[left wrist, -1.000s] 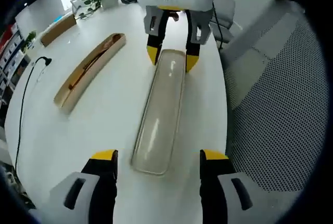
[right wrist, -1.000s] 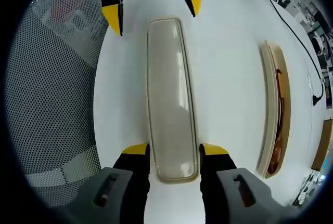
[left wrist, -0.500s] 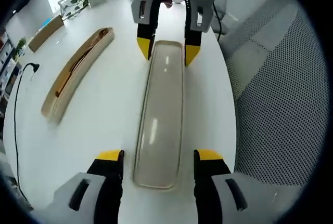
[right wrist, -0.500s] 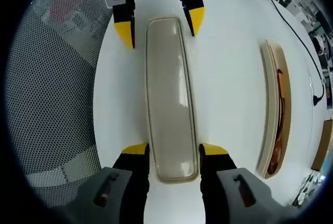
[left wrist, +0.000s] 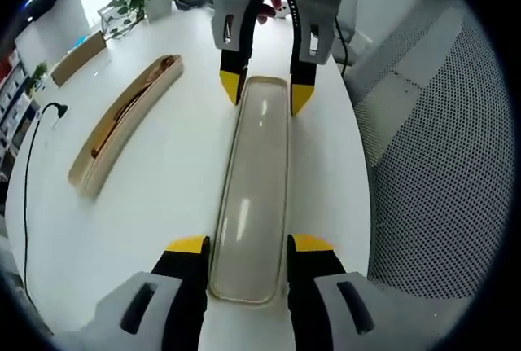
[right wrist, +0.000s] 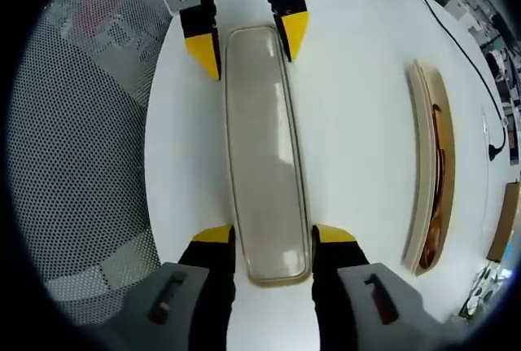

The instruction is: Arrange the utensils inside the cutlery case until each visible utensil rests in its matching compartment.

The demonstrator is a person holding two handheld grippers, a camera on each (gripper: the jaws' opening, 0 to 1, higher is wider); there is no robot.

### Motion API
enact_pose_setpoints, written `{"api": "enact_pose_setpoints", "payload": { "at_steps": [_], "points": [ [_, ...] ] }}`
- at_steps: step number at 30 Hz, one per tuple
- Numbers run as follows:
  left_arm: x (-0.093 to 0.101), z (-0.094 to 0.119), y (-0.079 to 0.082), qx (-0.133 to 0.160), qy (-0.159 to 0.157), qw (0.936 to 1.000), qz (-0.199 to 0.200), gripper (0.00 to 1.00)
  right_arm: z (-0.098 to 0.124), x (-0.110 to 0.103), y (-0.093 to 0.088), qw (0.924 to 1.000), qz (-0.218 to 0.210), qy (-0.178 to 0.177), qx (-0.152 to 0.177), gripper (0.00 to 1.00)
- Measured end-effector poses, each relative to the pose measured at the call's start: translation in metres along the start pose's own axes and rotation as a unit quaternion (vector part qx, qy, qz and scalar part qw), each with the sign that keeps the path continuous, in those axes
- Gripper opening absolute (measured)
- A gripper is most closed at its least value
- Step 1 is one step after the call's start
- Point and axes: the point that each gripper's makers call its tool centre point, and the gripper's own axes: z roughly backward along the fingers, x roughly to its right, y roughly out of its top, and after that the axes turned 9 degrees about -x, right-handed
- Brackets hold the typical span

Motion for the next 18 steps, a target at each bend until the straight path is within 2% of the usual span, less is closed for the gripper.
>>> {"api": "enact_pose_setpoints", "payload": {
  "at_steps": [7, 18],
  "points": [
    [-0.0005, 0.0000, 0.0000, -0.002, -0.001, 1.0000, 0.004, 0.38, 0.0001, 0.0004, -0.0001, 1.0000, 0.001, 0.000, 0.007, 0.35],
    [-0.0009, 0.0001, -0.0003, -0.010, -0.001, 0.9999, 0.011, 0.38, -0.0004, 0.0006, 0.0000, 1.0000, 0.002, 0.001, -0.002, 0.35]
  ]
}}
